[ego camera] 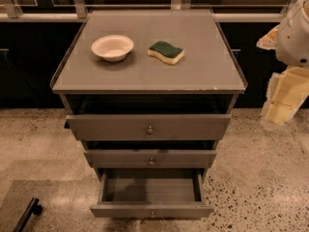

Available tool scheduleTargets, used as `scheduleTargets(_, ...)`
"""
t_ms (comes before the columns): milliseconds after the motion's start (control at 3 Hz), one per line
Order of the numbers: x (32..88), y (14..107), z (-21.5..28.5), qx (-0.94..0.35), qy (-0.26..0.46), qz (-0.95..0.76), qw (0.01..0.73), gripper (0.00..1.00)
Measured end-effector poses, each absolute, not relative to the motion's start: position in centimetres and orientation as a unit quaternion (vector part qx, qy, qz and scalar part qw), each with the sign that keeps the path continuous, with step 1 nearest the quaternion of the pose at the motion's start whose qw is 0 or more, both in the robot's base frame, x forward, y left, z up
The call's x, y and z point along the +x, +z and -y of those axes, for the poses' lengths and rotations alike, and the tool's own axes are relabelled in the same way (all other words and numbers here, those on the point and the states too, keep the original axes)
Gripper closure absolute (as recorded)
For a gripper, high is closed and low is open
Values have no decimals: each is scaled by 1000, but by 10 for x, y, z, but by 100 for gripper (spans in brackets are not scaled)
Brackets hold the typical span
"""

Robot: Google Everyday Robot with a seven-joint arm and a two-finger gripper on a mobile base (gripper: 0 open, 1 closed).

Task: Place sponge into bottom drawer

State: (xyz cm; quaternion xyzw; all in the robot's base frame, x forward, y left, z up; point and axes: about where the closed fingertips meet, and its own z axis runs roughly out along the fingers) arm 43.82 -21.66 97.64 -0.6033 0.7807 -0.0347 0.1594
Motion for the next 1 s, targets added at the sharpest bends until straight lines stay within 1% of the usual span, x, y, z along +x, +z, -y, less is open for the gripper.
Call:
scheduleTargets(333,438,976,217,-603,-35,-781,159,0)
scheduleTargets(667,453,976,217,-607,-20,-774,179,0)
scheduleTargets(1000,498,970,218,-604,23,-762,232,0)
